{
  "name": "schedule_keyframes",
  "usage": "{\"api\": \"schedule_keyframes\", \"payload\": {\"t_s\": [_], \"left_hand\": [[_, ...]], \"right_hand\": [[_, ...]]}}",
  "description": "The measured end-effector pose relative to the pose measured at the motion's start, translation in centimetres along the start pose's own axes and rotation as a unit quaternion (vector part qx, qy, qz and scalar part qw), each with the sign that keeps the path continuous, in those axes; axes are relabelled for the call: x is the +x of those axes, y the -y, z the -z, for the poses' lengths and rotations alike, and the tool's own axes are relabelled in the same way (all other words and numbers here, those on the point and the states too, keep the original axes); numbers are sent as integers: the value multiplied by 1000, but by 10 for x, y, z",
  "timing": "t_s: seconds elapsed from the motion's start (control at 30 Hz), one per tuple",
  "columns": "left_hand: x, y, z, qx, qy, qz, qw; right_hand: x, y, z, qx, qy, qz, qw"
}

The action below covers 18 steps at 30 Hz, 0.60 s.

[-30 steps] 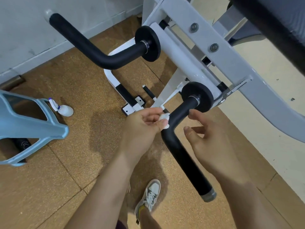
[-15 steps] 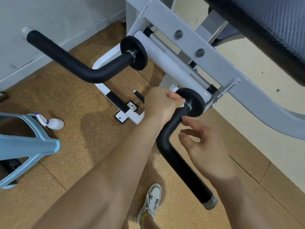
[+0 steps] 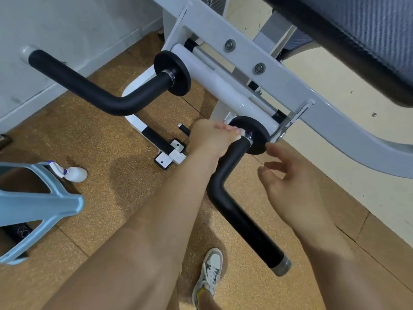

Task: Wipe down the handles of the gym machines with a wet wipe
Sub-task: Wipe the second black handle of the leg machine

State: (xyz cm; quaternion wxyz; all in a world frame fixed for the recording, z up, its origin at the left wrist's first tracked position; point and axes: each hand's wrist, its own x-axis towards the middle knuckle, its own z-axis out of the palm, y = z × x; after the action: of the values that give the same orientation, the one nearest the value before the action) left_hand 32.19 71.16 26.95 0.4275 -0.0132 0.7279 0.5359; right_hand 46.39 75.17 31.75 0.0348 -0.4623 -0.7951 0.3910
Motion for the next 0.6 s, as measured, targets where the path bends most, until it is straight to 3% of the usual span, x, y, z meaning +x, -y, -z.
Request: {"api": "schedule_keyframes", "payload": {"t_s": [0.07, 0.13, 0.2, 0.33, 0.37, 0.4, 0.43, 0.47, 0.53, 0.57, 0.6], "left_hand": [[-1, -4, -1, 41, 4, -26, 999], [-10, -7, -5, 164, -14, -166, 972], [-18, -11, -7, 311, 4, -310, 899], [-5, -13, -6, 545, 78, -476, 686], [-2, -12, -6, 563, 82, -506, 648], [0, -9, -4, 556, 80, -528, 637], [-1, -6, -2, 516, 60, -530, 670], [-3, -5, 0, 447, 23, -498, 743], [-6, -5, 4, 294, -36, -358, 885], [-5, -5, 4, 245, -45, -285, 926], [-5, -4, 2, 227, -43, -237, 944]], "right_hand": [[5, 0, 0, 70, -18, -41, 997], [9, 0, 0, 192, -27, -93, 977], [9, -2, 0, 308, -41, -129, 942], [8, -13, -10, 429, -68, -171, 884], [9, -14, -14, 439, -69, -176, 878], [10, -15, -17, 447, -66, -180, 874], [11, -15, -20, 456, -62, -184, 869], [12, -15, -21, 471, -60, -190, 860], [15, -14, -19, 508, -66, -205, 834], [15, -13, -18, 523, -70, -212, 823], [16, -13, -18, 530, -72, -220, 816]]}}
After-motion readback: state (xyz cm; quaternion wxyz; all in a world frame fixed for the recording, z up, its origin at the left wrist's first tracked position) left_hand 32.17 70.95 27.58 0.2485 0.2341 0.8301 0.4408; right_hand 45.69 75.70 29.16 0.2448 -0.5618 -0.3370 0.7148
